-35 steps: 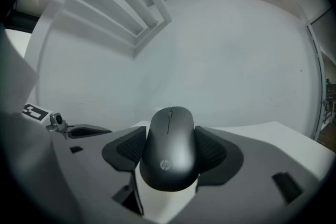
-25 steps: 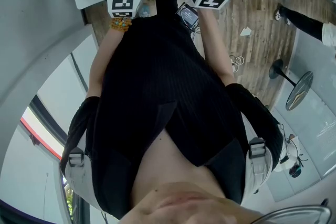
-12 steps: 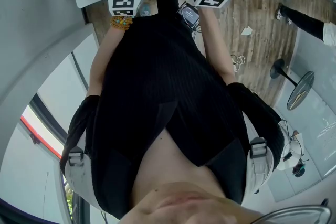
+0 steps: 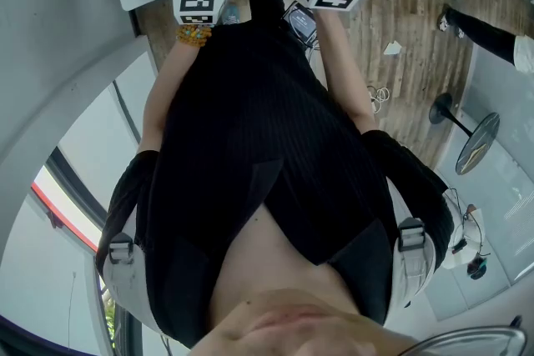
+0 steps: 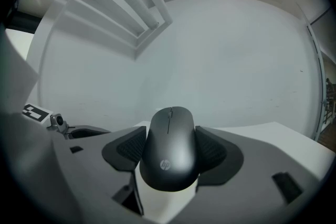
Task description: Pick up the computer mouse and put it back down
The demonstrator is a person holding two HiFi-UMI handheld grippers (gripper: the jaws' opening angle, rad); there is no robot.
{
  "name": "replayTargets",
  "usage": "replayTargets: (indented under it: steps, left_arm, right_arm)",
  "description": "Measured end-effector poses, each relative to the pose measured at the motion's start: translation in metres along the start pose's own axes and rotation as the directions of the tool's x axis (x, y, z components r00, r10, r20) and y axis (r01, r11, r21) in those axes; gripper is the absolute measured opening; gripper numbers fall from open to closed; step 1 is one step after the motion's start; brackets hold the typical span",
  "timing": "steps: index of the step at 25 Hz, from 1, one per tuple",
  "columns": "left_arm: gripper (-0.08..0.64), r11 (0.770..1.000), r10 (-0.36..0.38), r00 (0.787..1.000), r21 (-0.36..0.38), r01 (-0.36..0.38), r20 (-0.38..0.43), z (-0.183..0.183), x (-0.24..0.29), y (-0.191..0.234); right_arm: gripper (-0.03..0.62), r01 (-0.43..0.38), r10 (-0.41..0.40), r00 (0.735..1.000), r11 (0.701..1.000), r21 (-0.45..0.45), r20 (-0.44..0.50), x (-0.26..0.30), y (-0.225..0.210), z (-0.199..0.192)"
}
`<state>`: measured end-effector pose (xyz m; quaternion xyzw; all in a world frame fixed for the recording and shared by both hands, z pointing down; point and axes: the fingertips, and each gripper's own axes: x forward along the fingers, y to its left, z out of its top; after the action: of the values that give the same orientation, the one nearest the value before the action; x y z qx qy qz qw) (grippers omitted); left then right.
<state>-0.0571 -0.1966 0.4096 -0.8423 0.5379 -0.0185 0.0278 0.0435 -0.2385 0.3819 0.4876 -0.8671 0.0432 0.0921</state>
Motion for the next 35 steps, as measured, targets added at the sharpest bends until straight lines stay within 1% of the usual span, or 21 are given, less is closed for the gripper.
replayTargets:
  steps: [16,23,28,35]
  left_arm:
    - [0.014,1.000,0.024,0.999,-0.008,-0.024,0.021,0.005,0.002,0.014]
    - [0.014,0.999,0.036,0.999,-0.017,-0.036,0.020,0.003,0.009,0.021]
    - [0.014,0.999,0.041,0.999,-0.024,-0.041,0.017,0.002,0.011,0.026]
    - [0.014,0.998,0.054,0.998,-0.027,-0.054,0.014,0.000,0.011,0.038]
  right_arm:
    - [0.281,-0.008,0.007,0.999,1.000,-0.015,-0.050,0.015,0.001,-0.015]
    - [0.281,-0.022,0.020,0.994,1.000,-0.013,-0.110,0.028,-0.003,-0.036]
    - [0.281,-0.014,0.013,0.990,1.000,-0.006,-0.143,0.036,-0.008,-0.050]
    - [0.281,-0.022,0.023,0.977,1.000,0.008,-0.210,0.050,-0.008,-0.077]
